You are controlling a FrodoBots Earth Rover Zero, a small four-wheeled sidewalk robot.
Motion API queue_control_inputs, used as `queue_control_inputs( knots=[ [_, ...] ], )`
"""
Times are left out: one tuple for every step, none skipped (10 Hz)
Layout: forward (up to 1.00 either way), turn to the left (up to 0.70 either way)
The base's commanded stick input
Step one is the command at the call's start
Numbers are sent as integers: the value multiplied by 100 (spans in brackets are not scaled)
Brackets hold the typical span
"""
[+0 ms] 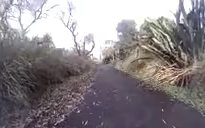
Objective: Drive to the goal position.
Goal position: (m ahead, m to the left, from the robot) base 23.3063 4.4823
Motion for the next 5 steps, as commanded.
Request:
queue_control_inputs(
  knots=[
    [85,-34],
    [85,-34],
    [85,-18],
    [85,0],
    [85,0]
  ],
)
